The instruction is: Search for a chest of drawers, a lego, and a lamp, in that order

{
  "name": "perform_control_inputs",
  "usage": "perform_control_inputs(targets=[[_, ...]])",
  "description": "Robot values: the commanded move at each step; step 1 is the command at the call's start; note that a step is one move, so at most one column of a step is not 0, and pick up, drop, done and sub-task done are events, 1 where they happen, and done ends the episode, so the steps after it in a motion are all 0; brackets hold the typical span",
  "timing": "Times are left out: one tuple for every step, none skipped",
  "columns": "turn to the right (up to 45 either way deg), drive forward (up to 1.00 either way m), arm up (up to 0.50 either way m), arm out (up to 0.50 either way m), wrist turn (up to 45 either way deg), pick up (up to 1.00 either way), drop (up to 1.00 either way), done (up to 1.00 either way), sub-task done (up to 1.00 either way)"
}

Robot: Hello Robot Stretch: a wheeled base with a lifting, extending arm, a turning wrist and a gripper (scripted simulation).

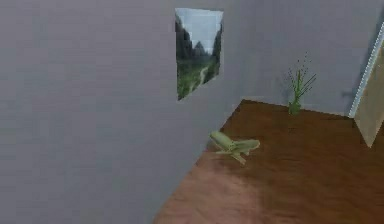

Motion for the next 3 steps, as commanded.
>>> perform_control_inputs(targets=[[0.0, 0.10, 0.00, 0.00, 0.0, 0.00, 0.00, 0.00, 0.00], [-24.0, 0.00, 0.00, 0.00, 0.0, 0.00, 0.00, 0.00, 0.00], [0.0, 0.10, 0.00, 0.00, 0.0, 0.00, 0.00, 0.00, 0.00]])
